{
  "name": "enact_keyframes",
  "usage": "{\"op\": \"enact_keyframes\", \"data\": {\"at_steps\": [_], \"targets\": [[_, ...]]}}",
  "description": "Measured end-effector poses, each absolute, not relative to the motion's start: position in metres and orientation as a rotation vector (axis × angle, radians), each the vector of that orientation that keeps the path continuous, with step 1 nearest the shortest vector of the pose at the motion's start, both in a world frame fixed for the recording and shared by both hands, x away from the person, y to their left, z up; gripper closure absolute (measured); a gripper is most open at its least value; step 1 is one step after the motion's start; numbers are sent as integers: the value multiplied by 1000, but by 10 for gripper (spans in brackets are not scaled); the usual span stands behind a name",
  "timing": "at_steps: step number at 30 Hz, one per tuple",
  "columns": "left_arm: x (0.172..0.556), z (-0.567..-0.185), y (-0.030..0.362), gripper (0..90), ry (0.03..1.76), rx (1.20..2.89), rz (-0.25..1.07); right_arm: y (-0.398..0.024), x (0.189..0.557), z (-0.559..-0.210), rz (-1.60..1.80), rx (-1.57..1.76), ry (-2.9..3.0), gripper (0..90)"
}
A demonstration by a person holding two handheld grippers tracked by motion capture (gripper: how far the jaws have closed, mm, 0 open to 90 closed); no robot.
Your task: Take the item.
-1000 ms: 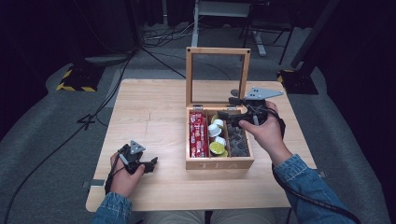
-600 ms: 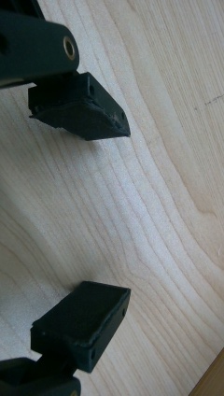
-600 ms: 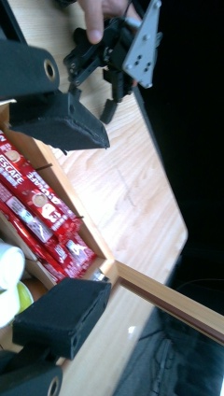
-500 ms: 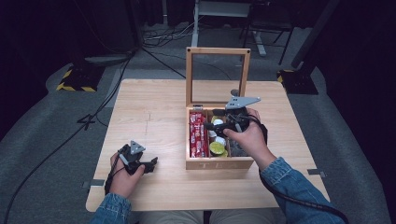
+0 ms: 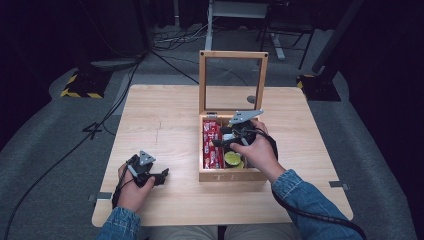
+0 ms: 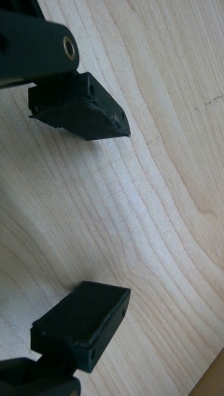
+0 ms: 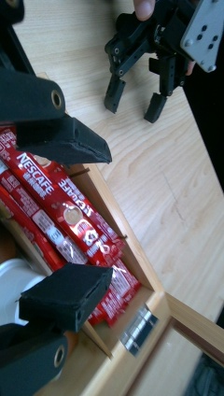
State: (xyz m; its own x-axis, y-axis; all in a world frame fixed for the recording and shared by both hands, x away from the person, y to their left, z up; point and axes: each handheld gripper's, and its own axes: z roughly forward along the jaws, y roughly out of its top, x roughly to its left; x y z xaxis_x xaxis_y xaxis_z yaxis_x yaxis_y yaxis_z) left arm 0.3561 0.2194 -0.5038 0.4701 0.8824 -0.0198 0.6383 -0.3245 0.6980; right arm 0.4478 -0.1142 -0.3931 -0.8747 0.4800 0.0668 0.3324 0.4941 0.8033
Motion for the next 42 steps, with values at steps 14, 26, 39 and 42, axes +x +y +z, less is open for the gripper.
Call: {"op": "enact_keyframes", "data": {"at_steps": [14, 26, 39, 42], "targets": [[356, -504, 219, 199, 1256, 2074, 486, -89, 451, -422, 1168, 721, 2669, 408], [356, -504, 219, 199, 1256, 2075, 486, -78, 444, -427, 1008, 844, 2639, 433], [356, -504, 220, 199, 1255, 2077, 487, -70, 438, -431, 943, 849, 2654, 486], [356, -504, 219, 199, 1255, 2077, 487, -70, 436, -431, 954, 845, 2675, 545]]}}
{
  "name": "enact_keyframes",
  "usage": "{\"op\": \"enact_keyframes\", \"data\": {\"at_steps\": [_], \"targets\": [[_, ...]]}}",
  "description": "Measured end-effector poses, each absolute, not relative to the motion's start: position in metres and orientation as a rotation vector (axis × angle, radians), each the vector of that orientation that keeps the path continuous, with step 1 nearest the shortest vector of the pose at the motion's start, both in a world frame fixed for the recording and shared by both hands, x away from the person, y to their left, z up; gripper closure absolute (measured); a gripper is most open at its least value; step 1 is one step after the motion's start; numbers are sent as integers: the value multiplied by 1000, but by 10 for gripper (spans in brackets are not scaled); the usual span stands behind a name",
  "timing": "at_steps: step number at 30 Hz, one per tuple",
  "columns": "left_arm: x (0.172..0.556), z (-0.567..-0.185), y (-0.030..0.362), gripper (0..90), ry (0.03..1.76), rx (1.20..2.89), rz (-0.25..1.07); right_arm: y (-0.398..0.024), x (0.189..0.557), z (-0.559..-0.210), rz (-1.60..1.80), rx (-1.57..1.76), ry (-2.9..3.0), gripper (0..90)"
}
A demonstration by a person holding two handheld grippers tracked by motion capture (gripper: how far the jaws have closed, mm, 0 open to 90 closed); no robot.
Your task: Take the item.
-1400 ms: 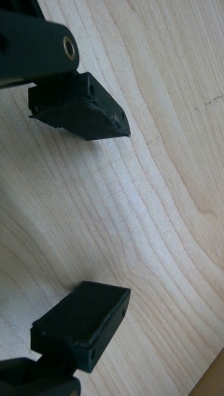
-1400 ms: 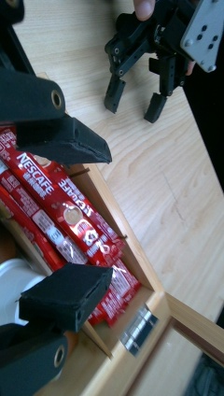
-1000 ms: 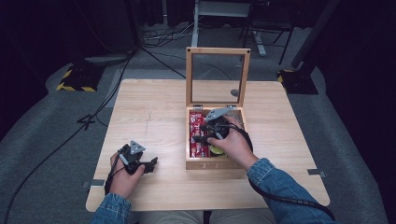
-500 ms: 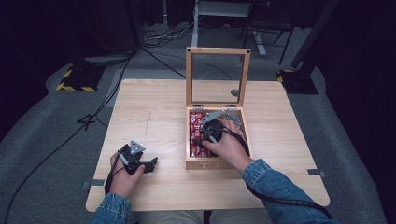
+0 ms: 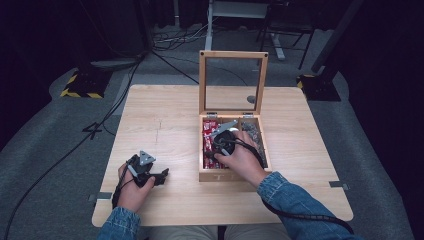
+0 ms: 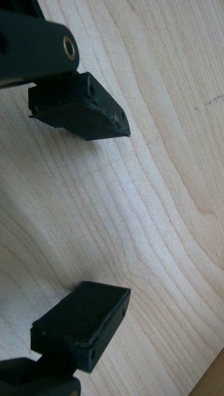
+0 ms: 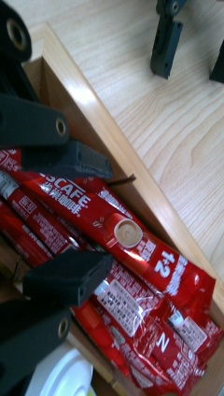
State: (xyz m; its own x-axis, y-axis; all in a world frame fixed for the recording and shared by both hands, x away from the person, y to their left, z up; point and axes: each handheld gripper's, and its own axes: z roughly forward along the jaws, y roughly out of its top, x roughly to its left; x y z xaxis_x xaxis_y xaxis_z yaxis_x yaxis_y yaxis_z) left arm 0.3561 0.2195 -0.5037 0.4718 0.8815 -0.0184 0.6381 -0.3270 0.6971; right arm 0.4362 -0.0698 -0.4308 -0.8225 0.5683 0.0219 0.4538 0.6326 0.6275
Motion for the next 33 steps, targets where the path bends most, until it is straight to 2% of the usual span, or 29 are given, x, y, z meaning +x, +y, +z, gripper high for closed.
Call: {"op": "enact_keyframes", "data": {"at_steps": [6, 14, 33], "targets": [[356, -504, 220, 199, 1255, 2077, 488, -66, 434, -434, 965, 844, 2705, 632], [356, -504, 219, 199, 1256, 2075, 486, -67, 434, -429, 1046, 956, 2702, 797], [356, -504, 219, 199, 1257, 2072, 486, -78, 435, -394, 1232, 995, 2612, 802]]}}
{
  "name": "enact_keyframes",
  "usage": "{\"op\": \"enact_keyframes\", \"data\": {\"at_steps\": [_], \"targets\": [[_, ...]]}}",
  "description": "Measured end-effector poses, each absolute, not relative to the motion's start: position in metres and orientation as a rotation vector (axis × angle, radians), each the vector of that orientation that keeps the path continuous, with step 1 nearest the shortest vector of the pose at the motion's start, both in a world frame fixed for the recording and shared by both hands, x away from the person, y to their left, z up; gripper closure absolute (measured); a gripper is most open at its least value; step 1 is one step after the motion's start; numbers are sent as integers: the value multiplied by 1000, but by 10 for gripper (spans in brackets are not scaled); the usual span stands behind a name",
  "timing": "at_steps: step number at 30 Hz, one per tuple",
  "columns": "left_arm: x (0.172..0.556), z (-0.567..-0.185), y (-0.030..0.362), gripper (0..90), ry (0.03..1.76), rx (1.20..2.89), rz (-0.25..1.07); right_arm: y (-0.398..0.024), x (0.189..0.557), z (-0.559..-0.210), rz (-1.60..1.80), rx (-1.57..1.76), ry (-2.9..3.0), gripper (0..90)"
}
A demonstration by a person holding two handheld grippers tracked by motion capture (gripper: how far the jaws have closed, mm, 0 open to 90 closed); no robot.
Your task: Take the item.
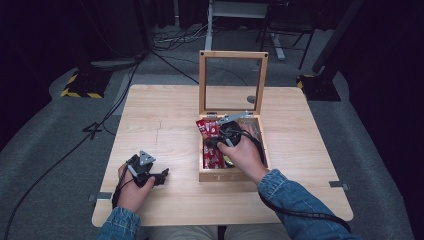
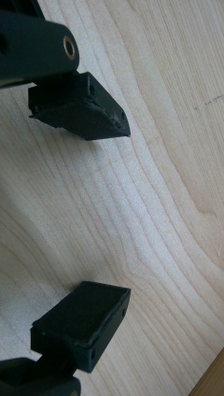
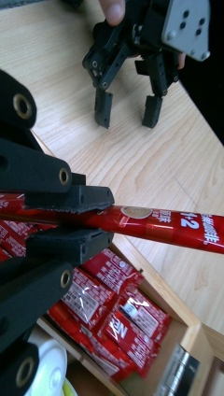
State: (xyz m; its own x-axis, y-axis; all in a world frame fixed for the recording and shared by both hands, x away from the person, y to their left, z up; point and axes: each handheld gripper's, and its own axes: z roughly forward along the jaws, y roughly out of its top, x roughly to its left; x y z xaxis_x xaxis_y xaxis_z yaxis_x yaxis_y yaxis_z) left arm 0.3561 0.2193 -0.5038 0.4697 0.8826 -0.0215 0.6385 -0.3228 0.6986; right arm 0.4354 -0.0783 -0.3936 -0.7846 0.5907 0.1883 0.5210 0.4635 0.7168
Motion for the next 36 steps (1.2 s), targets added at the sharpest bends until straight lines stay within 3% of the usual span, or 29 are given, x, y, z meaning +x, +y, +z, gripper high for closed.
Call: {"op": "enact_keyframes", "data": {"at_steps": [22, 36], "targets": [[356, -504, 220, 197, 1256, 2075, 482, -102, 431, -364, 1299, 950, 2529, 802], [357, -504, 220, 191, 1252, 2078, 480, -141, 431, -348, 1293, 973, 2452, 802]]}}
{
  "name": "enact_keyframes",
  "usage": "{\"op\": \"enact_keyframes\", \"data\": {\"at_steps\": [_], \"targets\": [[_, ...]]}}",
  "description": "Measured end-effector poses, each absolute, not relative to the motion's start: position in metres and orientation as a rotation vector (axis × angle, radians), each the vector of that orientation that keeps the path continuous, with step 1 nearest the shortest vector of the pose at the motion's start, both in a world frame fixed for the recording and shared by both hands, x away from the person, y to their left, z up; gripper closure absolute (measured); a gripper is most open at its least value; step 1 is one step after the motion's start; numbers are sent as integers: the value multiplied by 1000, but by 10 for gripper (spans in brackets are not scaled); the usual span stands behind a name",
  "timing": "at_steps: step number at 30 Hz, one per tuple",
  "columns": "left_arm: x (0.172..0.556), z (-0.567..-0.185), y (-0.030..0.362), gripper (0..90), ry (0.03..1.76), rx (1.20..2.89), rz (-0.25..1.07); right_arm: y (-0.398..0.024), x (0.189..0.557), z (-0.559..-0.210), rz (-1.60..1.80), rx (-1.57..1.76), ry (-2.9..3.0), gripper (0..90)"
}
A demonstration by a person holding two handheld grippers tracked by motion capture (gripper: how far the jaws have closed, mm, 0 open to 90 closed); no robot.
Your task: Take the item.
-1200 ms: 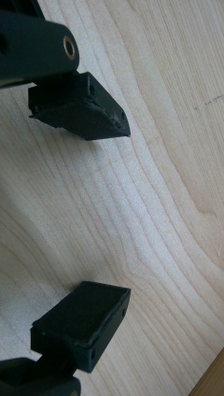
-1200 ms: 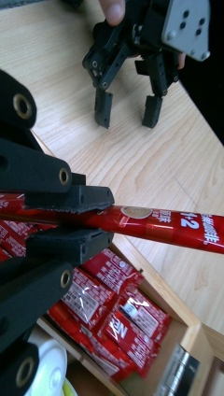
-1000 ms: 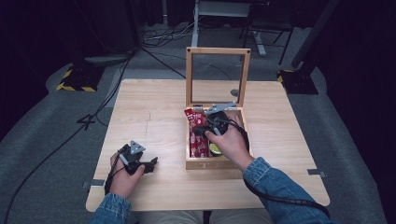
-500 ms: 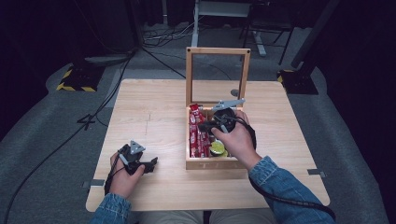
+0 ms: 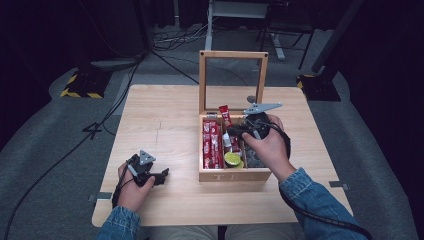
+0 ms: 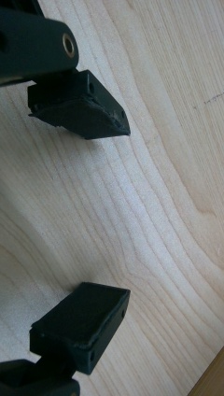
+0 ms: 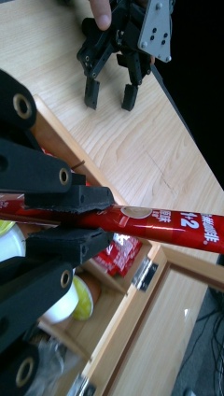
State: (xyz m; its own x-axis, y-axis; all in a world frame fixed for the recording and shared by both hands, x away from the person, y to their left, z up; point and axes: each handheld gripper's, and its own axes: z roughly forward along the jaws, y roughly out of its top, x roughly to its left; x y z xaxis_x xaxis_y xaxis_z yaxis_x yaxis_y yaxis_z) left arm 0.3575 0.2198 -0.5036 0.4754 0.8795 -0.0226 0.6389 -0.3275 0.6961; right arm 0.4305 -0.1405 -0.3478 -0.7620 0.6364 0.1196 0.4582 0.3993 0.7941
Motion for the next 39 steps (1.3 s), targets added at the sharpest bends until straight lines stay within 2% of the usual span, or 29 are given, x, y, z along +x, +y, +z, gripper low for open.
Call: {"op": "enact_keyframes", "data": {"at_steps": [24, 39], "targets": [[362, -504, 219, 163, 1242, 2086, 473, -230, 431, -332, 1270, 1136, 2289, 802], [362, -504, 219, 163, 1242, 2088, 473, -272, 436, -348, 1221, 1254, 2212, 802]]}}
